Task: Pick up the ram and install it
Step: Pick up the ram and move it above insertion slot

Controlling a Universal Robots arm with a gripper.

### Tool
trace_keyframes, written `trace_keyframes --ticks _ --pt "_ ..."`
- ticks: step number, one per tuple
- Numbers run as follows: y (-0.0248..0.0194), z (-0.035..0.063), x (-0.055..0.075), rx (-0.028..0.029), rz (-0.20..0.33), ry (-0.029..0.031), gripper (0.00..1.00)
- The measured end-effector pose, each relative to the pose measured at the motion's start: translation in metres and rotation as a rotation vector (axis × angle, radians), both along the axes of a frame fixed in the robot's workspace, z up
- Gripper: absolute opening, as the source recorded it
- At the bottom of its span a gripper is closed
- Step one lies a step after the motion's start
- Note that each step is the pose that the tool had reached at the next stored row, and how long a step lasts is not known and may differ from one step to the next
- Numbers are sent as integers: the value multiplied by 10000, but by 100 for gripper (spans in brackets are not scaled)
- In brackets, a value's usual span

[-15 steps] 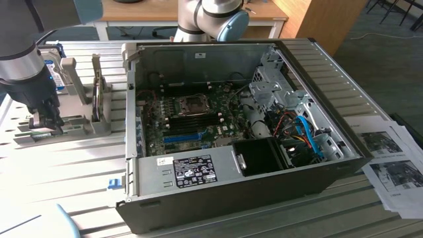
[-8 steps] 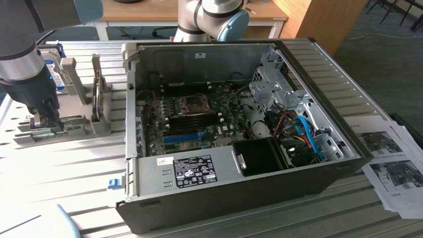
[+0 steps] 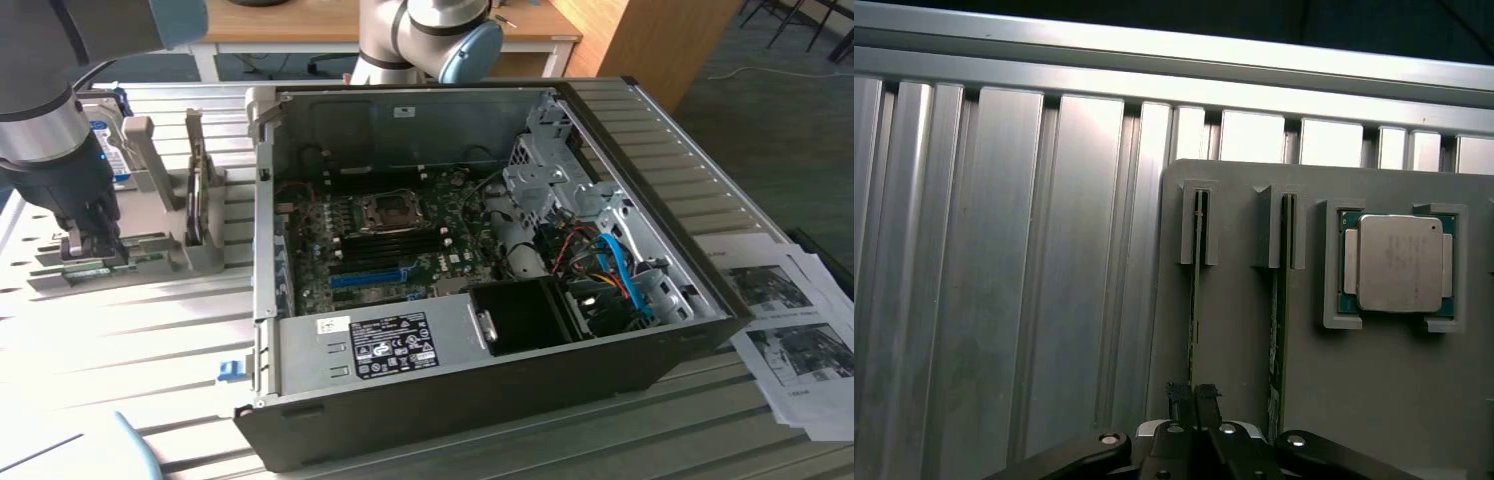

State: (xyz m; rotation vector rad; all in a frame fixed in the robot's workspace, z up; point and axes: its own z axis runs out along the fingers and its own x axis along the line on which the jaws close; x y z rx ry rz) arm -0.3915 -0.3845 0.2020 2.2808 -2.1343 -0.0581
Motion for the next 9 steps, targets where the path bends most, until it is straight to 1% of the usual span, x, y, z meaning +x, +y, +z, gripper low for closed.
trace_keyframes --ticks 9 --pt "0 31 0 0 0 1 11"
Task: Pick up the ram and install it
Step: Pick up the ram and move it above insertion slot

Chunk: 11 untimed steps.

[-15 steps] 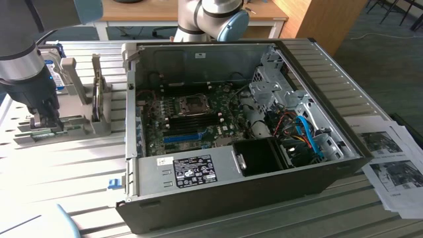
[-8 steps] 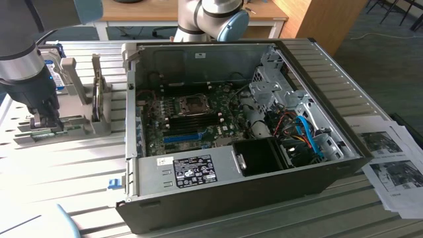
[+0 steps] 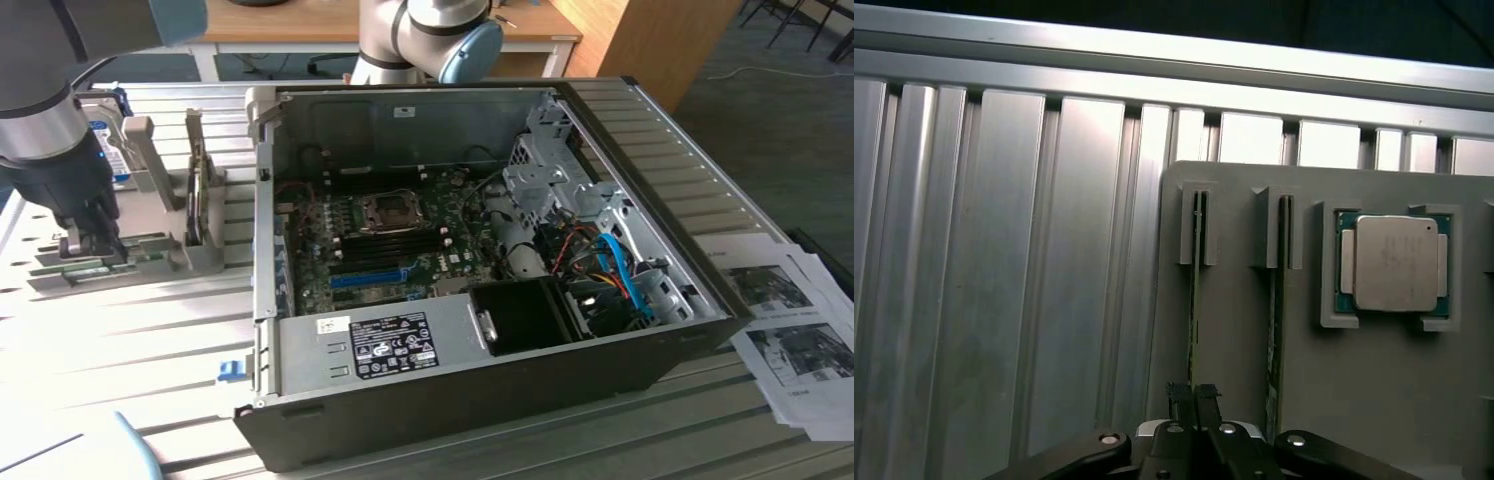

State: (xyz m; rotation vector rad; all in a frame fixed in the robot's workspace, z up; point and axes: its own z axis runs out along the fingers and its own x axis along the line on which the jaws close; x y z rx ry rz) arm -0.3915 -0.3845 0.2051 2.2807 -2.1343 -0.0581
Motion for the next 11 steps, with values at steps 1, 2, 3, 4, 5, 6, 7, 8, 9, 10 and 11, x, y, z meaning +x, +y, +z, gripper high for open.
trace_keyframes --ticks 1,2,3,4,5,6,7,8,9,10,11 --pt "0 8 0 0 0 0 11" --pt "0 16 0 0 0 0 11" --pt "0 27 0 0 0 0 11" --pt "0 35 0 0 -1 0 11" --pt "0 44 0 0 0 0 11" --pt "0 52 0 0 0 0 11" --pt "0 60 1 1 0 -1 11" --pt "0 68 1 1 0 -1 11" --pt "0 76 1 1 0 -1 11" --pt "0 84 1 1 0 -1 11" --pt "0 94 1 0 0 0 11"
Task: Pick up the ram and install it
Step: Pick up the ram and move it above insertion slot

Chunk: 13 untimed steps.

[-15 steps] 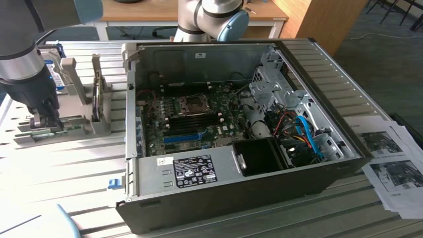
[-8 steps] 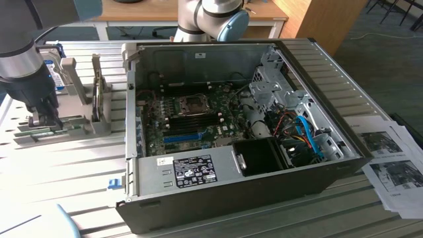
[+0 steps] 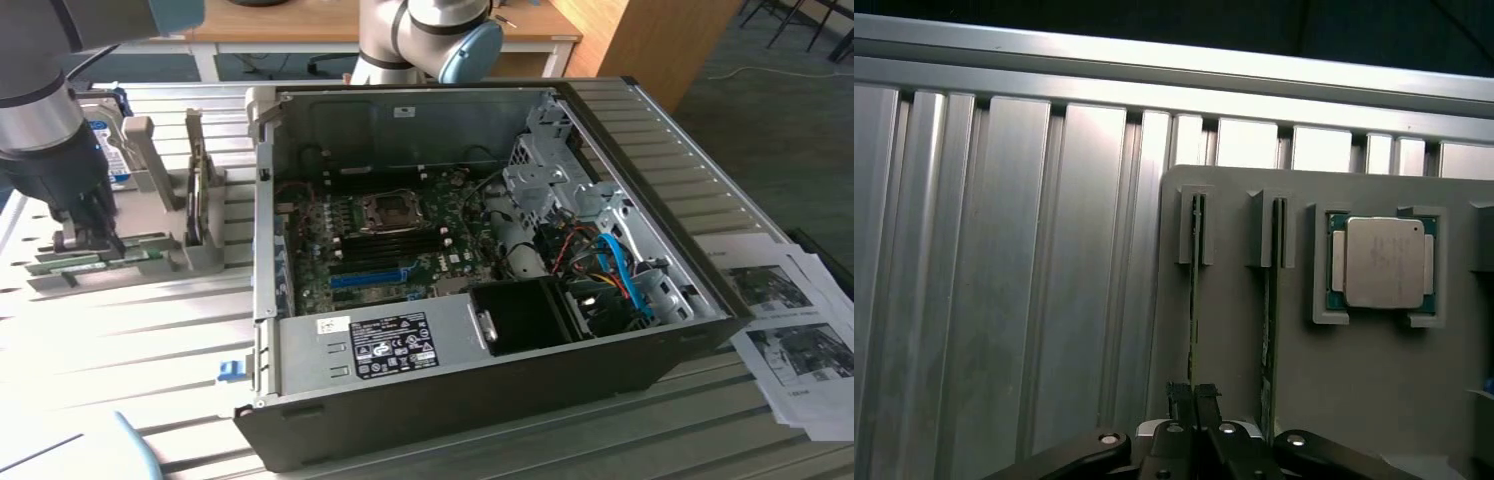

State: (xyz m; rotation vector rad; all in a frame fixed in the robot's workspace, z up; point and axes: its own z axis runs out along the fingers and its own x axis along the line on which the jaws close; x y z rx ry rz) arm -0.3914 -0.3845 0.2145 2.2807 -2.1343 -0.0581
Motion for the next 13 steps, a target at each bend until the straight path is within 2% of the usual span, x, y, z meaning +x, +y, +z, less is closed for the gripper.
trace_keyframes --ticks 13 --pt "0 121 2 1 0 -1 11"
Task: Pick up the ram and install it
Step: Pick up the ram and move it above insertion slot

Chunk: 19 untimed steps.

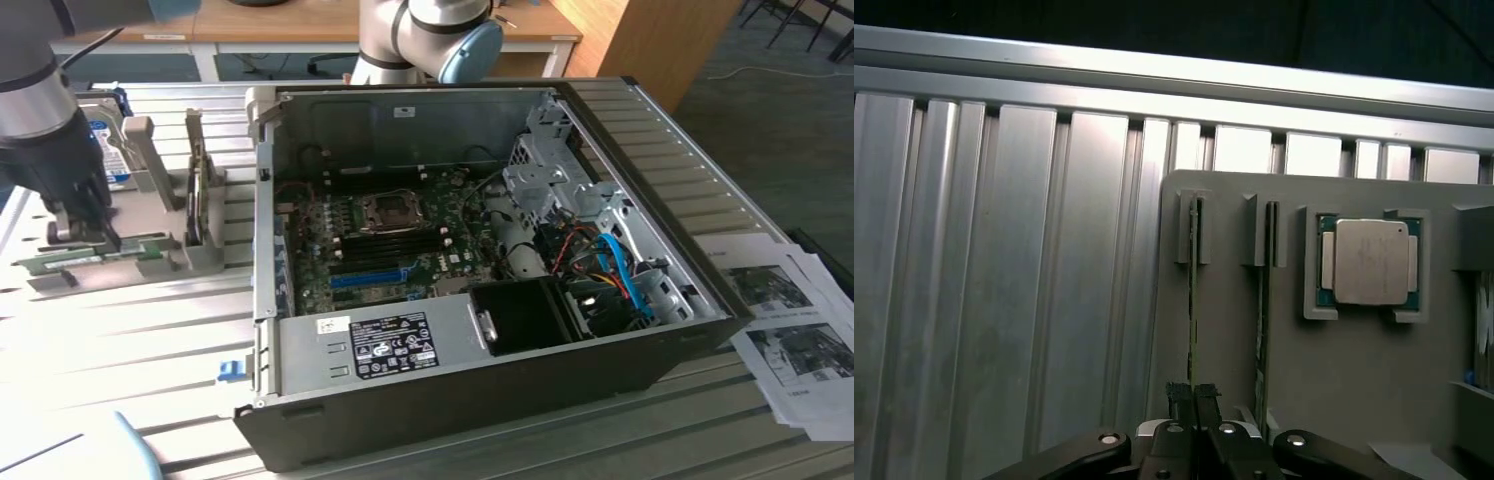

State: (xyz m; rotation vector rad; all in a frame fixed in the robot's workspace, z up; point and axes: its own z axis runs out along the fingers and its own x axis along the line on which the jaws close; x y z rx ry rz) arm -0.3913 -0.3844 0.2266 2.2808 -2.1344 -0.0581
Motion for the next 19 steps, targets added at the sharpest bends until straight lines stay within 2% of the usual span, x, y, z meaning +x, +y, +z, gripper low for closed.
trace_keyframes --ticks 19 --pt "0 145 2 -21 -98 1 11"
